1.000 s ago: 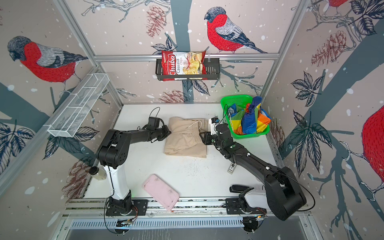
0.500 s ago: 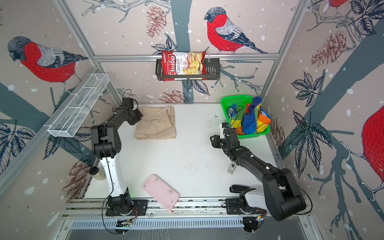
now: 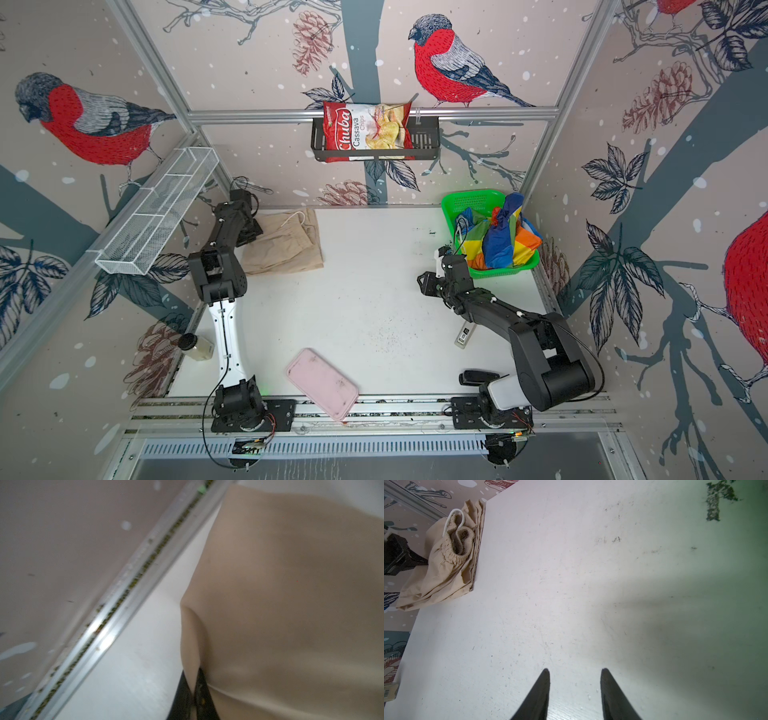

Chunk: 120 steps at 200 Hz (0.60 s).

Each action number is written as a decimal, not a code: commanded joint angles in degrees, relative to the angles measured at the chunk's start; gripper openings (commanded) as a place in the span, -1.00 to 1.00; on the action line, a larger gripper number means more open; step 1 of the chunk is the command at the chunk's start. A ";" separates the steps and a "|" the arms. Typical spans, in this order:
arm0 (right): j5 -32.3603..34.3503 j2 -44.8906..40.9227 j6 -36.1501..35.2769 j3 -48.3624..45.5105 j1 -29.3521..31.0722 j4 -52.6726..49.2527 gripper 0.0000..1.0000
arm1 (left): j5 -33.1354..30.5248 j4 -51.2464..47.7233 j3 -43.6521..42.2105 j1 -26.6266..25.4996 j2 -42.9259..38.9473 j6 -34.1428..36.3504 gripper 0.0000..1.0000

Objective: Fold and stack the shorts

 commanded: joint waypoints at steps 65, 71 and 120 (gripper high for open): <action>0.00 3.25 1.84 2.84 0.07 2.61 -0.07 | 1.93 -0.79 1.35 3.73 -1.07 -0.04 -0.66; 0.45 2.96 1.78 3.02 0.03 2.28 -0.04 | 2.03 -1.18 1.35 3.73 -1.22 -0.47 -0.55; 8.44 -3.48 0.83 6.28 -0.06 -4.29 0.26 | 7.31 -2.26 -2.12 3.65 -4.54 -2.58 -0.14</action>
